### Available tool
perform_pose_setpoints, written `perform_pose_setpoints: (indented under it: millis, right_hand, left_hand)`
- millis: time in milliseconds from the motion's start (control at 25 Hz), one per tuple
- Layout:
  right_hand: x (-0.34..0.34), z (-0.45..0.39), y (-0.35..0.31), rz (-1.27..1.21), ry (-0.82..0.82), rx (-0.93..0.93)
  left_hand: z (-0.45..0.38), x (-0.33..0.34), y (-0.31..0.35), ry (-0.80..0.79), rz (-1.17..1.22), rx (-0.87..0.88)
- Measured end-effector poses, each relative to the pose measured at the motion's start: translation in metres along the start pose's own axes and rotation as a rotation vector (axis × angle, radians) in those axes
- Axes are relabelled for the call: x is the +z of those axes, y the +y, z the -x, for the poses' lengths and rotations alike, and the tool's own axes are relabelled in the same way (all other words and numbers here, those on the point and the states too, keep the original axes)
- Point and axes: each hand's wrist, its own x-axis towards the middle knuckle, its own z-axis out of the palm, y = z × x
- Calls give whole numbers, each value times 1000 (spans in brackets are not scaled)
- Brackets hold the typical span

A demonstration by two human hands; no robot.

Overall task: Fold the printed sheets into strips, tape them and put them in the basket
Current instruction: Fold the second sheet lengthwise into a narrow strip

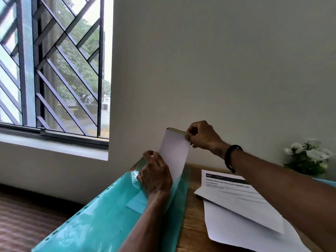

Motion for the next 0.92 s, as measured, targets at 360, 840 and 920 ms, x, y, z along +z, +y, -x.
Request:
perform_pose_setpoints:
  millis: [360,840,920]
  right_hand:
    - [-49,-20,-4,-140,314,70]
    - [-104,45,14,-804,336,395]
    - [-92,79,19,-940,235,459]
  left_hand:
    - [2,-2,2,-19,-13,-34]
    - [17,2,55,57,-142,787]
    - [27,5,60,-16,-240,853]
